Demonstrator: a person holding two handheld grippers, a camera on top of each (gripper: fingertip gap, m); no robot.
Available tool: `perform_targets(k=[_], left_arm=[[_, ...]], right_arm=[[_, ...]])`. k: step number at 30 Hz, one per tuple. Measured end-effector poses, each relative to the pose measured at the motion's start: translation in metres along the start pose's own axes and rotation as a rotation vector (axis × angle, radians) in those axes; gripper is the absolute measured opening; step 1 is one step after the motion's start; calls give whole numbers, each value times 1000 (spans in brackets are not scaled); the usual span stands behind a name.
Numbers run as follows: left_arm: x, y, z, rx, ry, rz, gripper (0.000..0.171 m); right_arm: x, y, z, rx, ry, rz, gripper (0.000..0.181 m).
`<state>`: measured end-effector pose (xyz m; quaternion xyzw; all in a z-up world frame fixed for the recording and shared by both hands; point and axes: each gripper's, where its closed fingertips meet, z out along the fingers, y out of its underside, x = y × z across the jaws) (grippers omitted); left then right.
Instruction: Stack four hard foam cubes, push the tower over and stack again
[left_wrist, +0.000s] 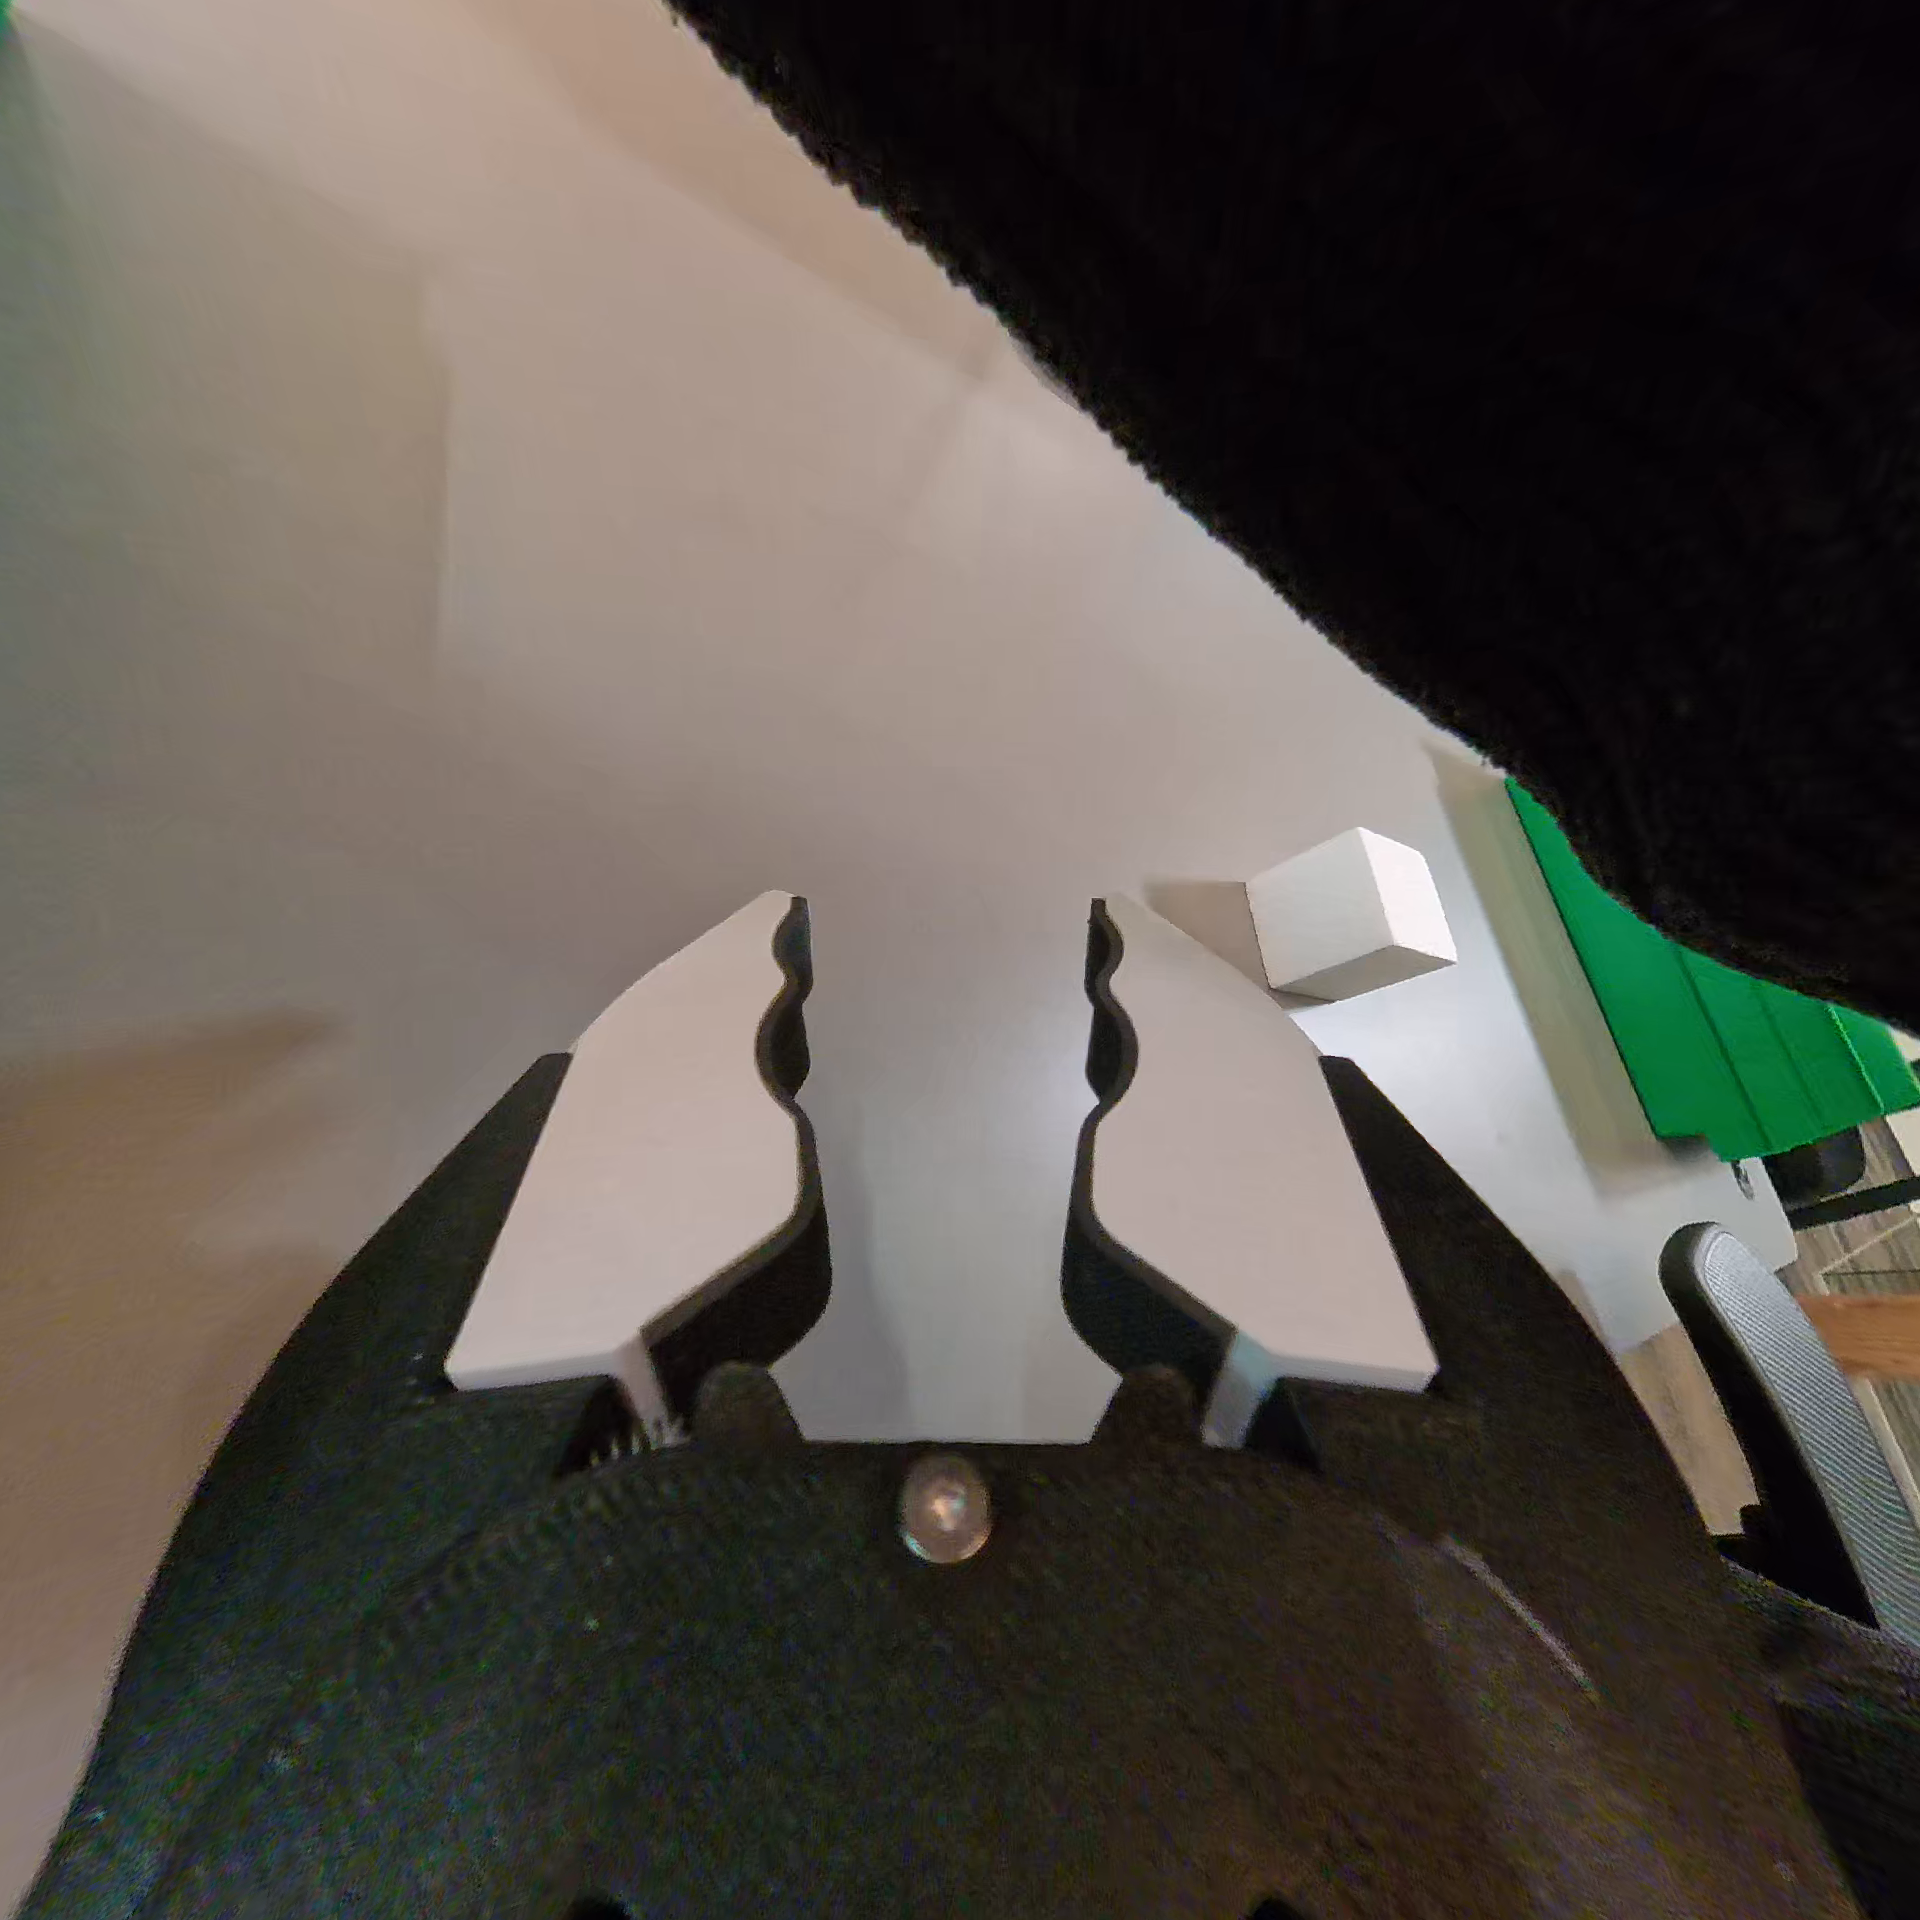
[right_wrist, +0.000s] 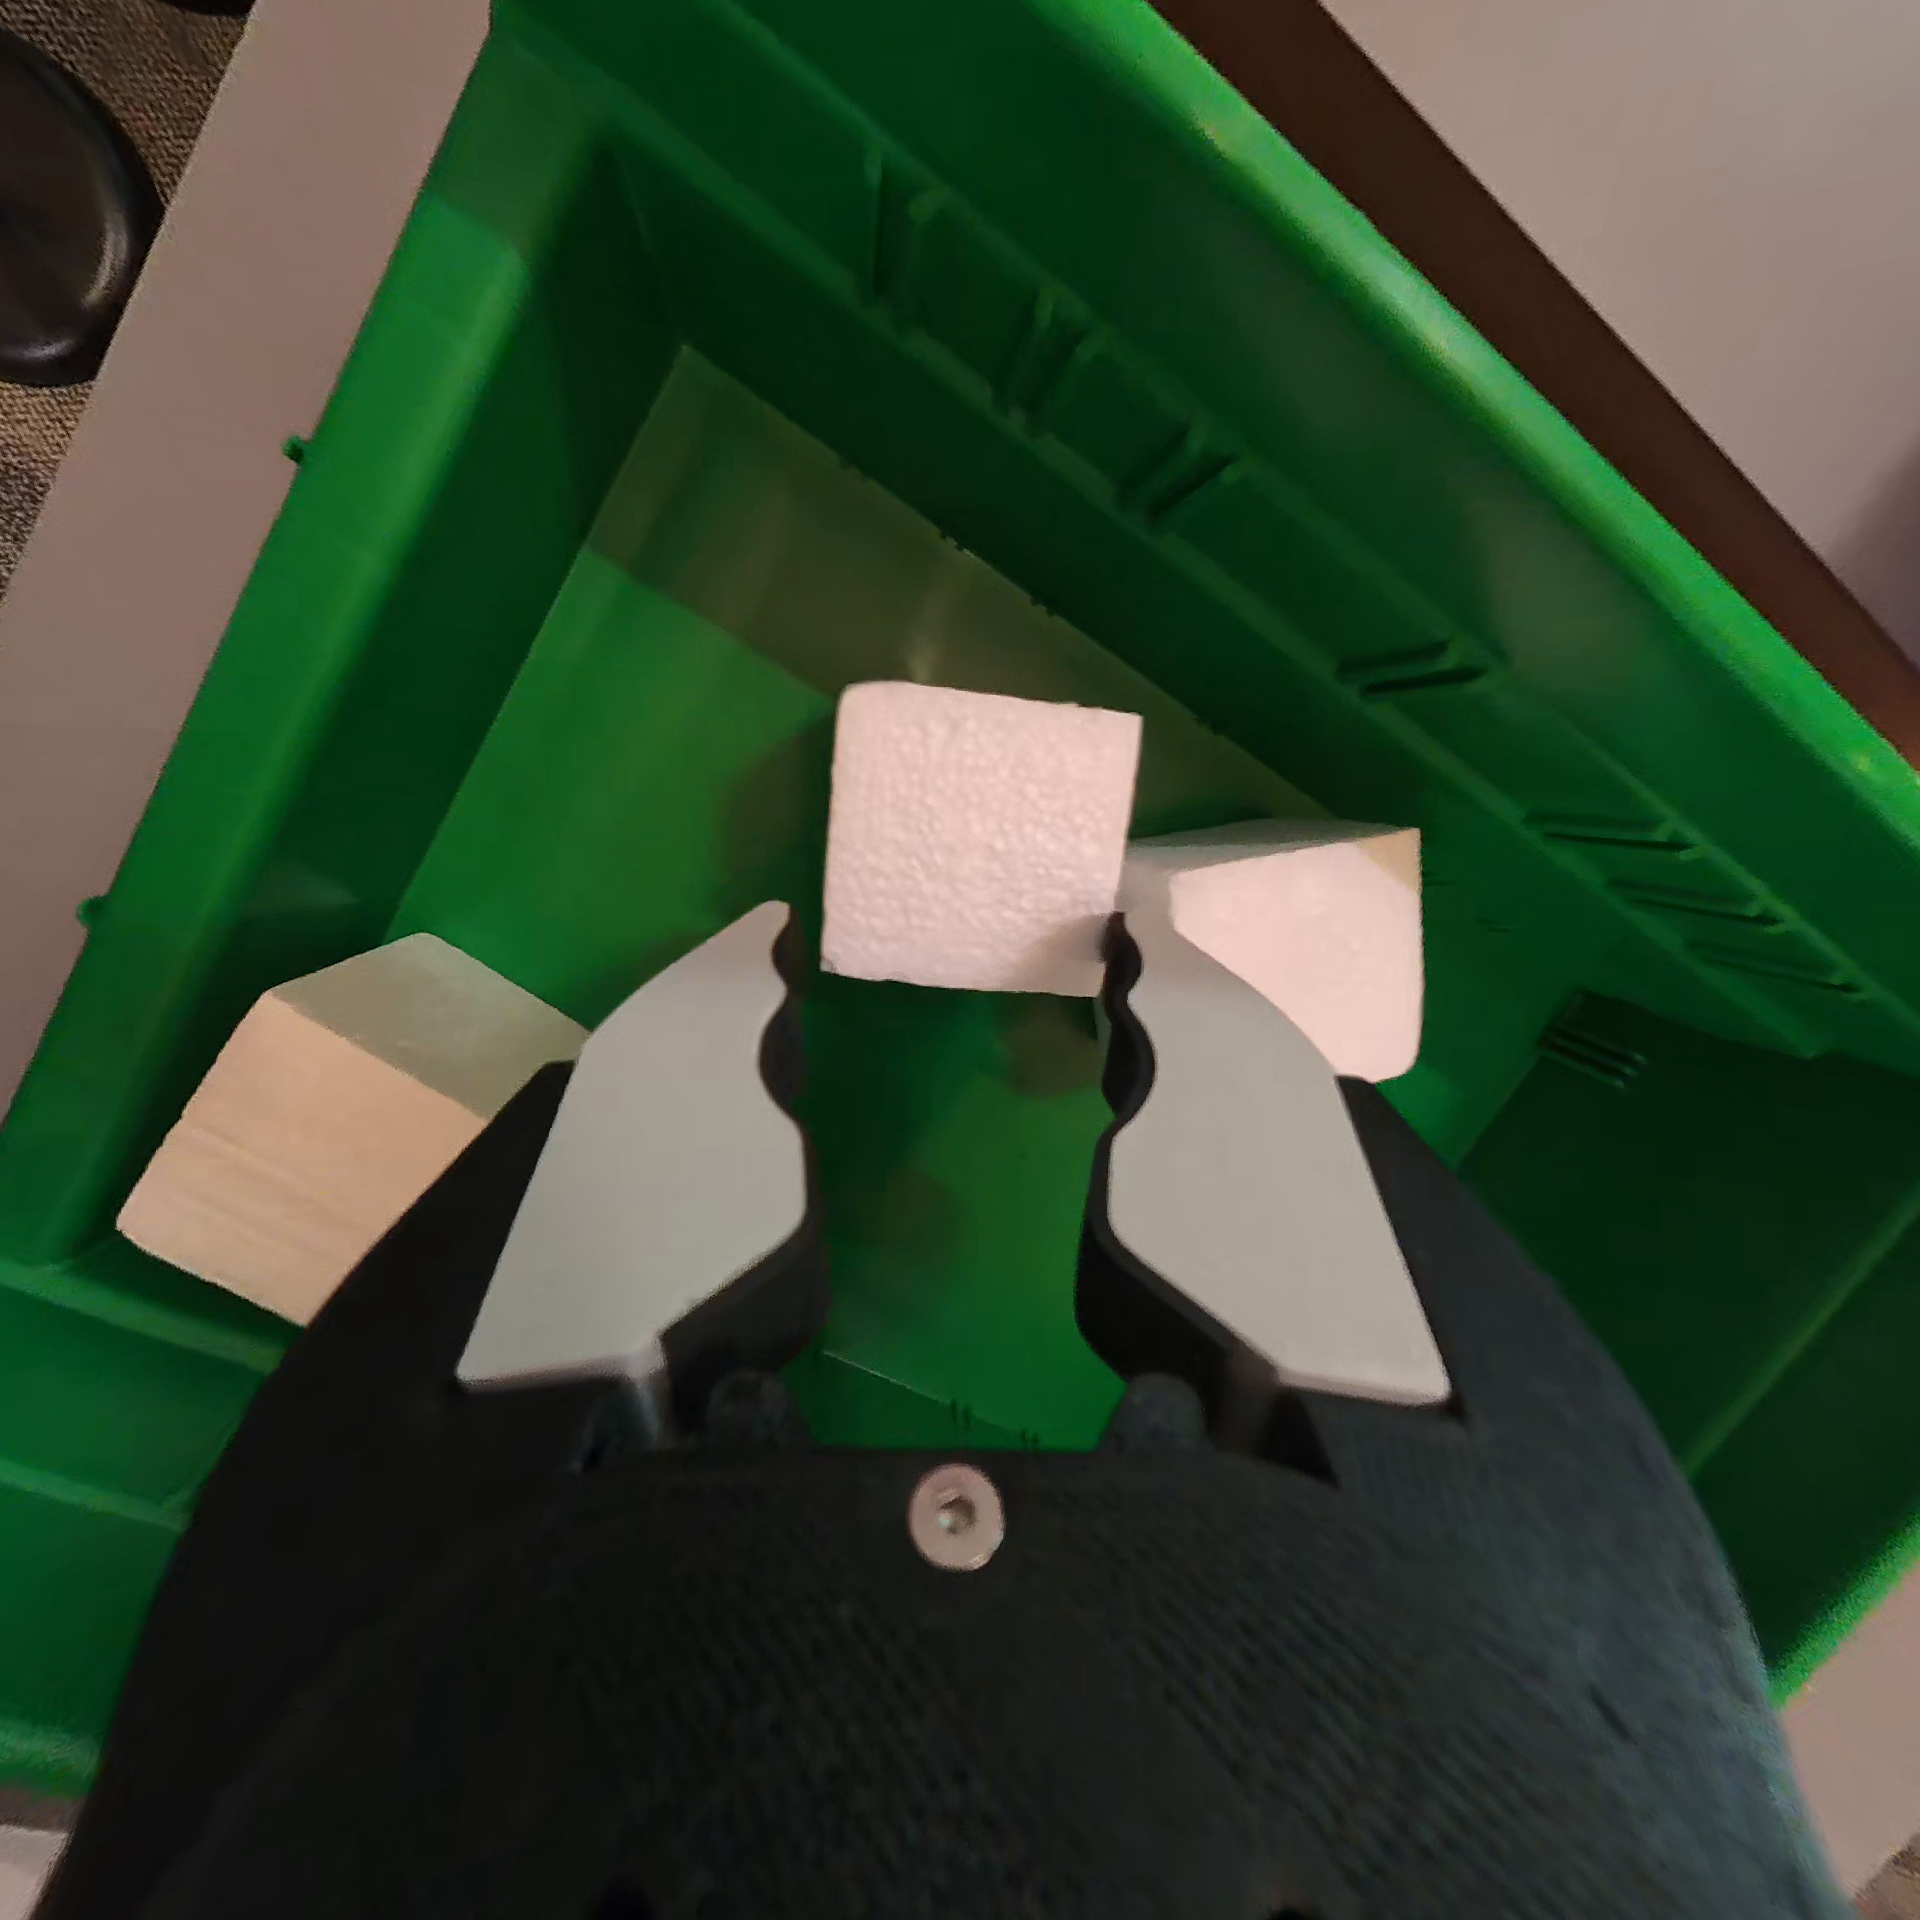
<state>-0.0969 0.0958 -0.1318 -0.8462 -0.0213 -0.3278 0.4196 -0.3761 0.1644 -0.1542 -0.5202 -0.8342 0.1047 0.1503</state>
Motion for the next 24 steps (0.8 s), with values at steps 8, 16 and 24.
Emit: perform_targets(k=[8,16,24], left_arm=[[2,1,2,-8,4,7,52],[6,3,4,-15,8,23,52],[13,6,13,-30,-1,68,52]], right_arm=[[6,-6,-21,87,52,24,53],[-10,21,-155,345,158,150,52],[-95,147,-305,396,428,322,53]])
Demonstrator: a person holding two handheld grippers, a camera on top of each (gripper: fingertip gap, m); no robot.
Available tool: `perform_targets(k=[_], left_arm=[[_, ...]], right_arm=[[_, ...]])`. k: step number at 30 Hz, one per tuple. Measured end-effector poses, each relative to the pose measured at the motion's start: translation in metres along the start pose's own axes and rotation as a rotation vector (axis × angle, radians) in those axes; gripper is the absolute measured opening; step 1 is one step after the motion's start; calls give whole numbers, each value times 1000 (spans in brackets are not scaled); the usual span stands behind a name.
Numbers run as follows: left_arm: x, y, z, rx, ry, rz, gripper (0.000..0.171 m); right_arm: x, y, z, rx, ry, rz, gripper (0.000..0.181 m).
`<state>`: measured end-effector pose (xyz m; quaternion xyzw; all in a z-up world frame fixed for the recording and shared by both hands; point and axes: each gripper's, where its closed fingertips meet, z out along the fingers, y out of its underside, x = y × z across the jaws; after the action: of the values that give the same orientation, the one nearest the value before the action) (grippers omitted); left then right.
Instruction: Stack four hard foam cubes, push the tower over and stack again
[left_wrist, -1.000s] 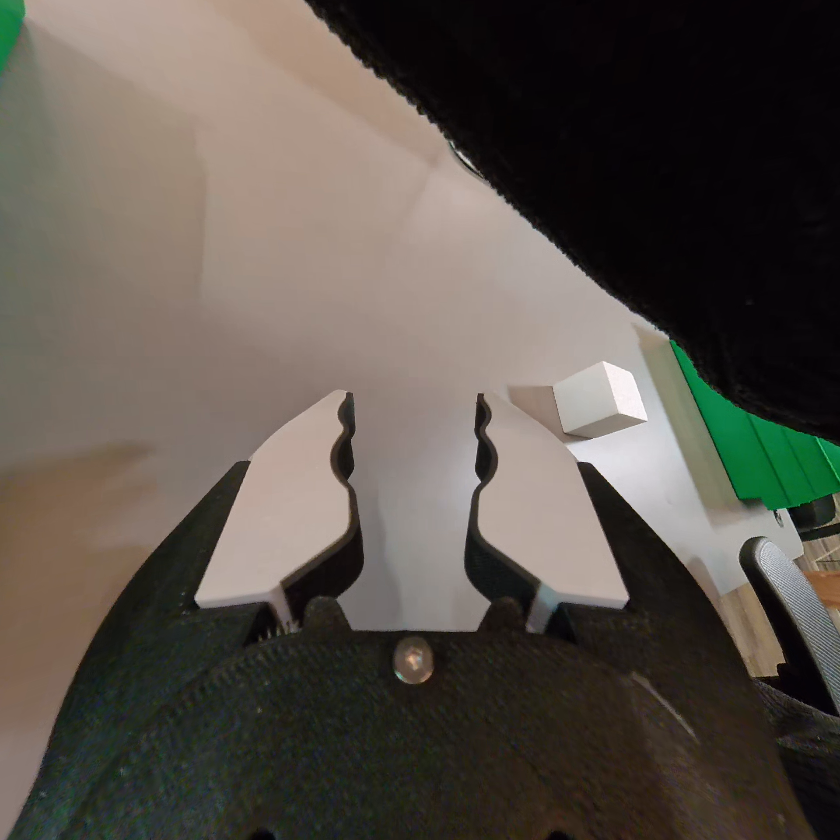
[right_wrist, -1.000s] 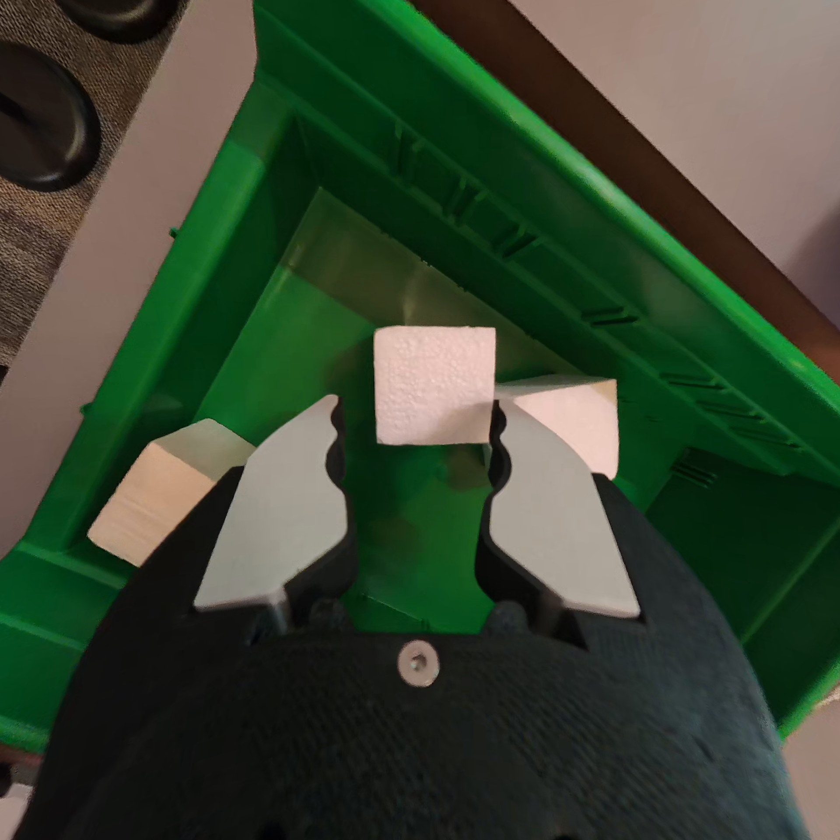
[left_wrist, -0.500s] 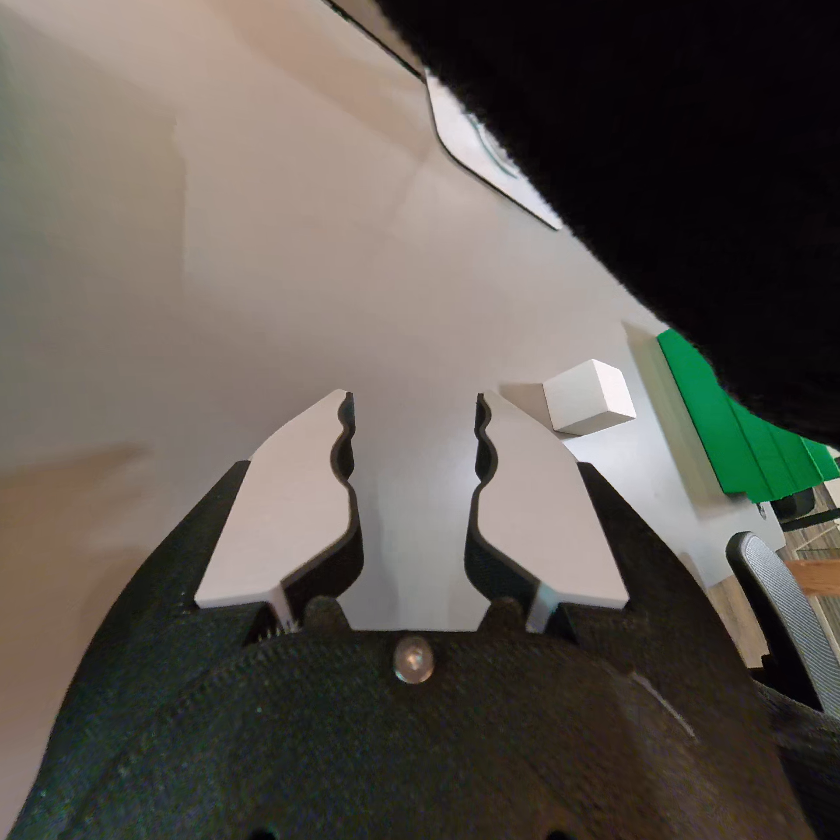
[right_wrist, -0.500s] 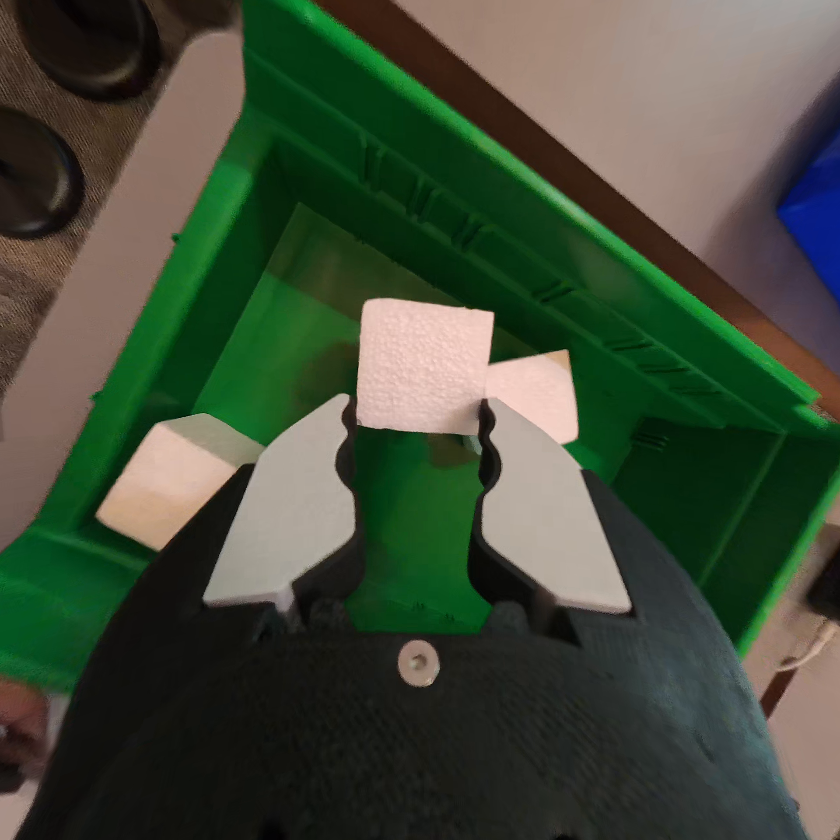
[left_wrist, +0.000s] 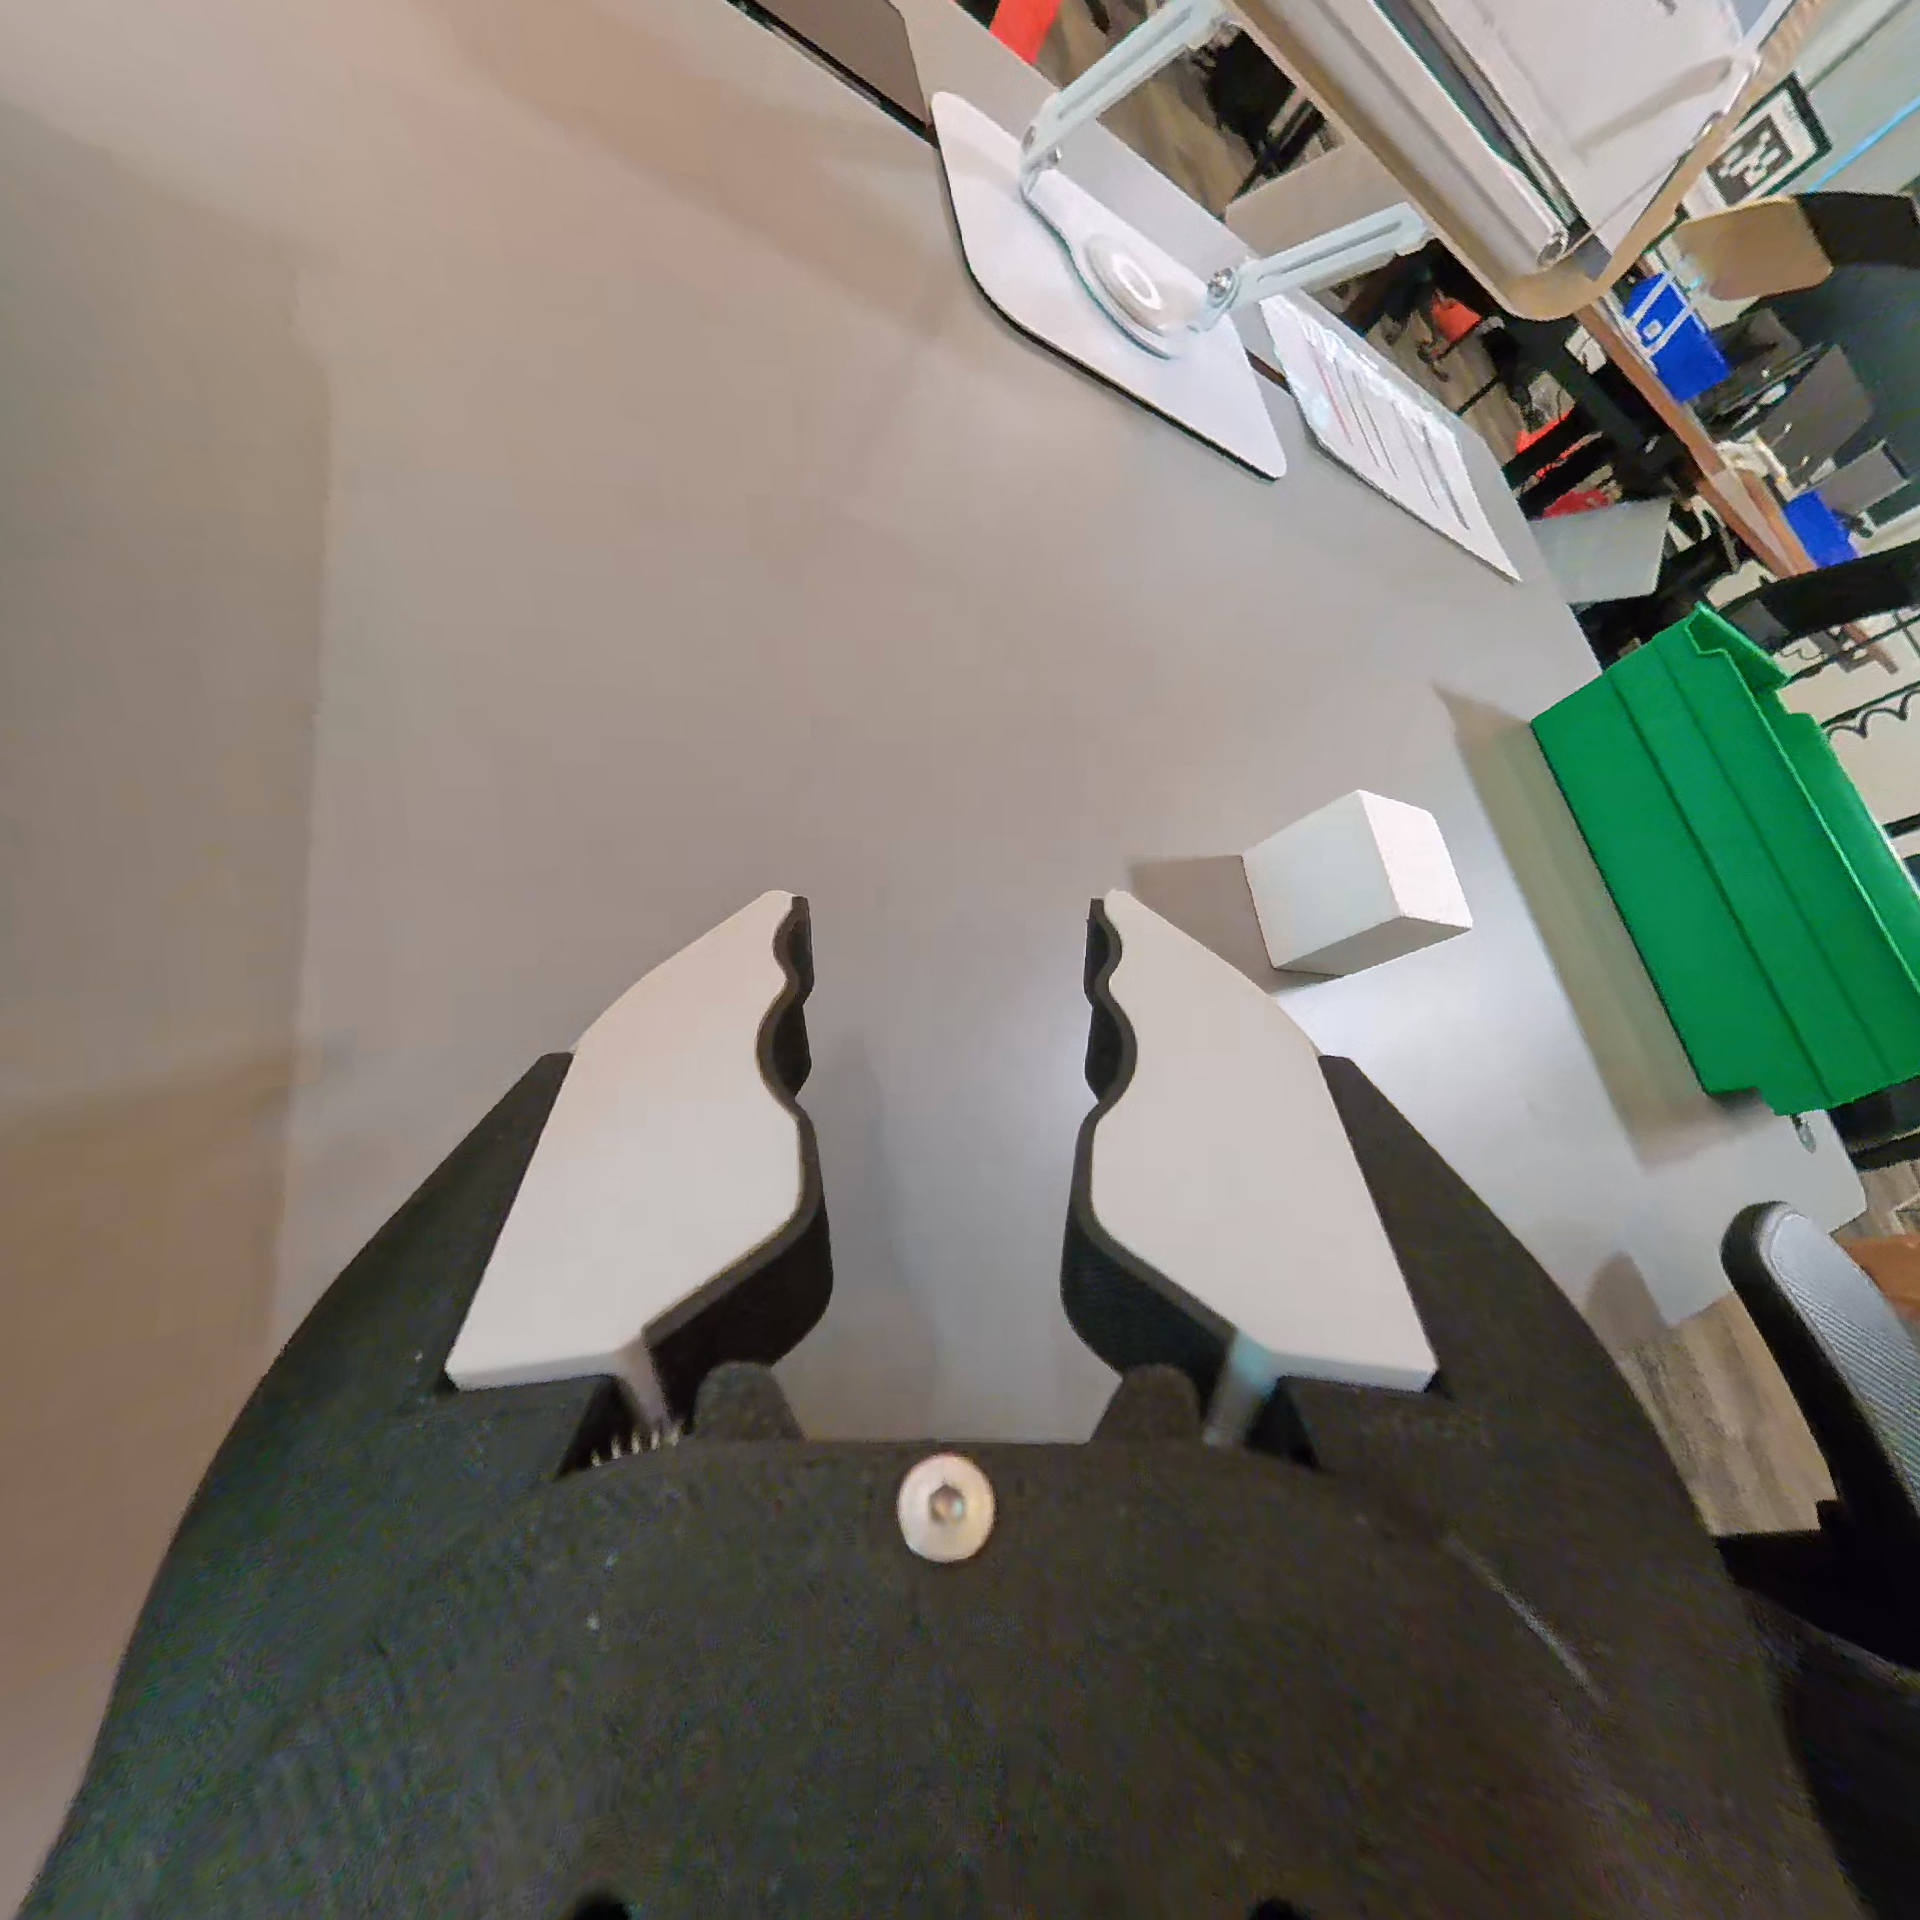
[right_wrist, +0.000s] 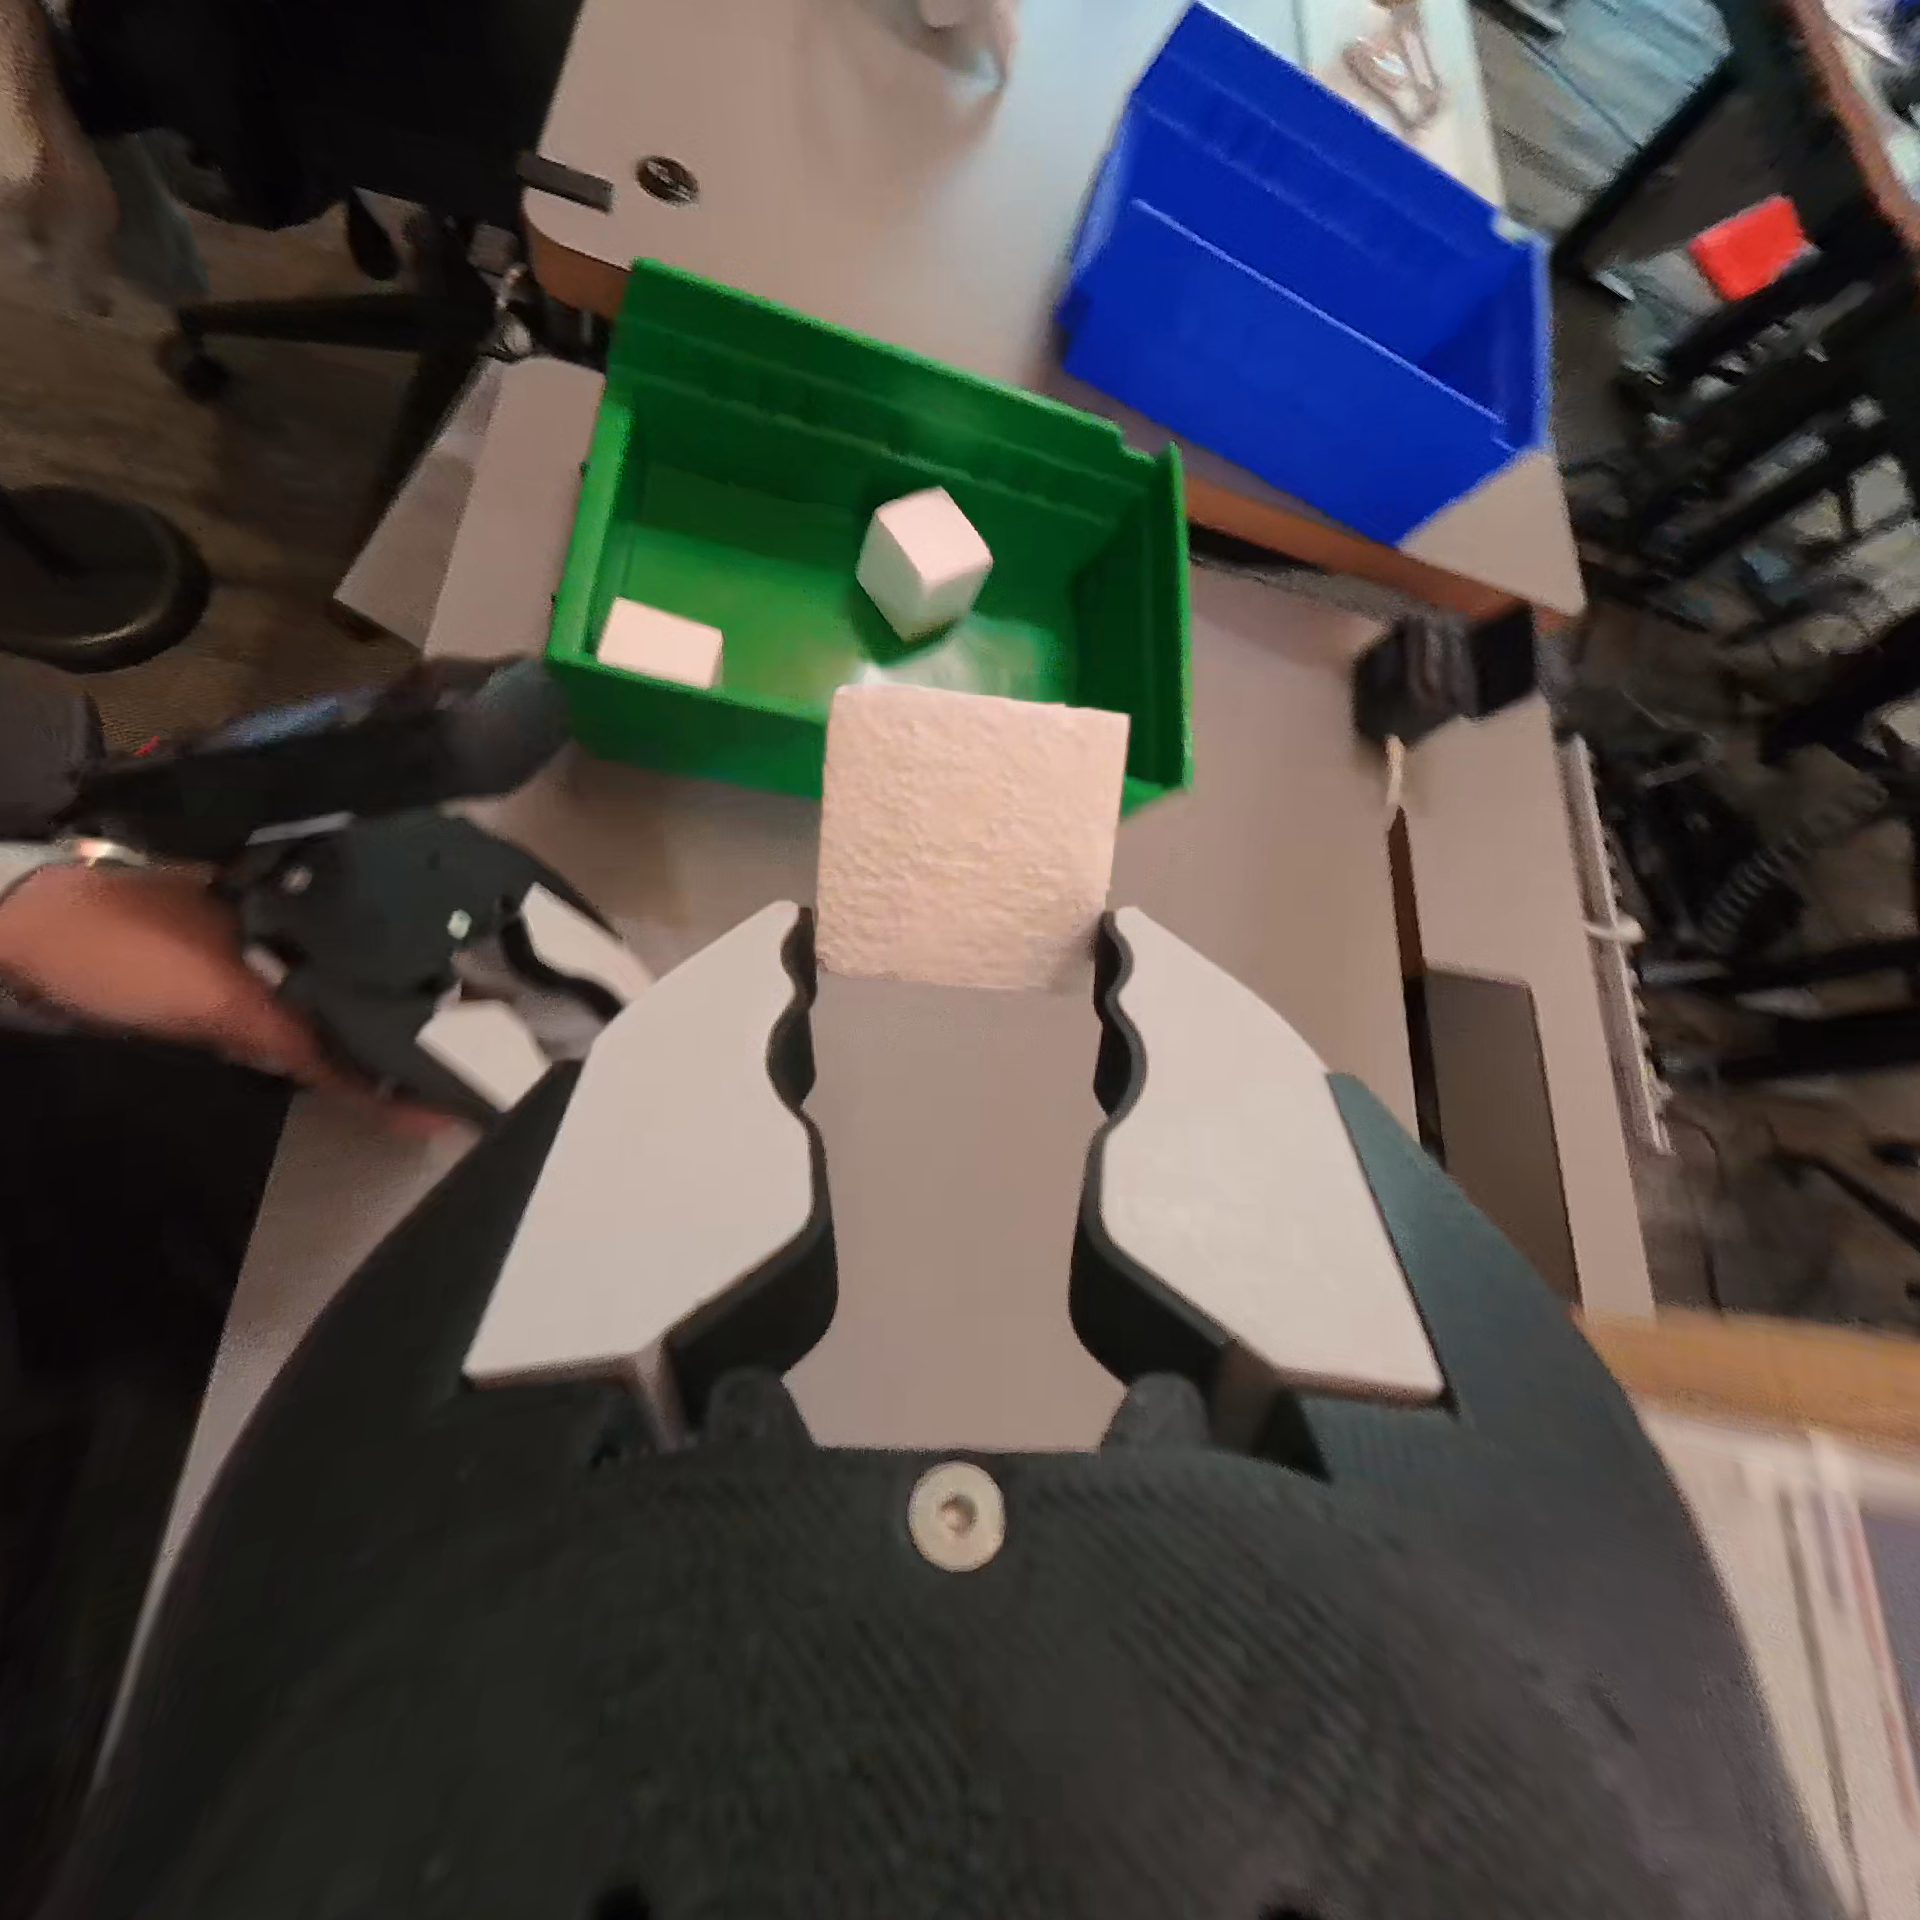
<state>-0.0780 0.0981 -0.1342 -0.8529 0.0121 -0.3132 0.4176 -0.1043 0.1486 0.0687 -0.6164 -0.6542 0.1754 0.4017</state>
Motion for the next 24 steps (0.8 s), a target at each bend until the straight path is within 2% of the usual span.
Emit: perform_targets(k=[3,7,9,11,16,20,24], left_arm=[[5,0,8,-8,-7,37,52],[12,-3,22,-10,-34,137,51],[20,-5,29,-1,-30,197,53],[33,-7,37,6,8,239,57],[53,-9,62,-10,57,275,57],[67,-9,80,-30,75,307,56],[81,-1,92,-69,120,338,56]], right_arm=[[-5,47,-66,-27,120,78,53],[-12,135,-142,-143,397,196,52],[-25,179,-175,-200,532,269,52],[-47,216,-194,-223,576,362,52],[-94,295,-208,-374,546,466,53],[-115,324,-184,-366,457,549,53],[-135,348,-155,-463,403,562,53]])
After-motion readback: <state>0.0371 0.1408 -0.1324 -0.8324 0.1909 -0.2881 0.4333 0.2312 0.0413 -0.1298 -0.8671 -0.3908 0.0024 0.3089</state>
